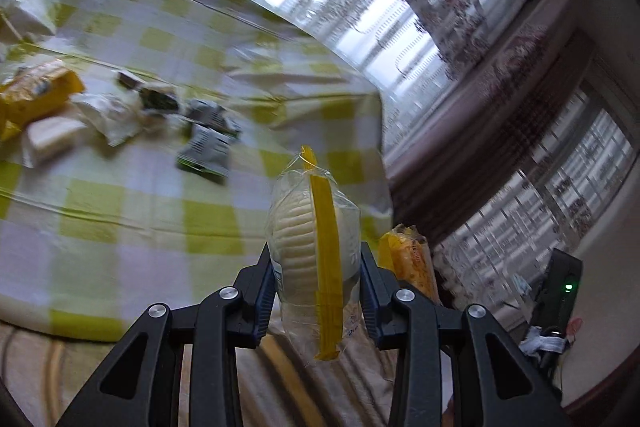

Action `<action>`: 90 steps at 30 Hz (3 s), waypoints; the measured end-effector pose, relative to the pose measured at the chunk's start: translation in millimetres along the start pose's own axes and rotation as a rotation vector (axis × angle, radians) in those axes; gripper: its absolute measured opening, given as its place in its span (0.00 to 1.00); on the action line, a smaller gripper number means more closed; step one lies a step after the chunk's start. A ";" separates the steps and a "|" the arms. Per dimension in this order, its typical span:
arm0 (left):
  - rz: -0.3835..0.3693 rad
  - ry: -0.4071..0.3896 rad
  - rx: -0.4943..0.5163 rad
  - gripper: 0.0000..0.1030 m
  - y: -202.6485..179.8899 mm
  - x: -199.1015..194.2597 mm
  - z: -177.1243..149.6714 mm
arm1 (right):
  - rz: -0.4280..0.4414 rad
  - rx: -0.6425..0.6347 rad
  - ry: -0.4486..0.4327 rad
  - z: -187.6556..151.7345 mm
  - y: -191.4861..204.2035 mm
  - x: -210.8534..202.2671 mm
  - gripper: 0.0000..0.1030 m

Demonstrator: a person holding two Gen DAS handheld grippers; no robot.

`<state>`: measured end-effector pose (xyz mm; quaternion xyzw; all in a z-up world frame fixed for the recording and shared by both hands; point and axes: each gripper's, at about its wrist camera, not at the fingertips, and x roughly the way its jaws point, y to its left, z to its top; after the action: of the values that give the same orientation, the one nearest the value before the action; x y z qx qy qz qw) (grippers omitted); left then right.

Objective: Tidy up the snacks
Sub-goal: 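Carry the cracker bag and bun into the white box and open both tools, then withdraw both open tools from the box back over the snack pile, then grasp the clear round-cookie pack with the left tool while the right tool grasps the white-green snack bag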

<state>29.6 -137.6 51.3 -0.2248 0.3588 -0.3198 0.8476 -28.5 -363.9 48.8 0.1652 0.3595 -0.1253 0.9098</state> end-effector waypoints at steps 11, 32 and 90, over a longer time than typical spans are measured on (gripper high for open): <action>-0.113 0.139 0.108 0.37 -59.1 30.2 -28.7 | -0.176 0.111 0.033 -6.9 -97.8 -11.1 0.57; -0.034 0.147 0.200 0.63 -80.8 38.1 -35.3 | -0.209 0.106 0.033 -1.6 -102.4 -13.5 0.75; 0.379 0.043 0.179 0.65 153.6 7.3 105.3 | 0.068 -0.189 0.088 42.4 164.8 130.3 0.85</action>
<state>171.1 -20.1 21.7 -0.0702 0.3829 -0.1902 0.9013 147.2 -244.0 22.1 0.0963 0.4036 -0.0528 0.9083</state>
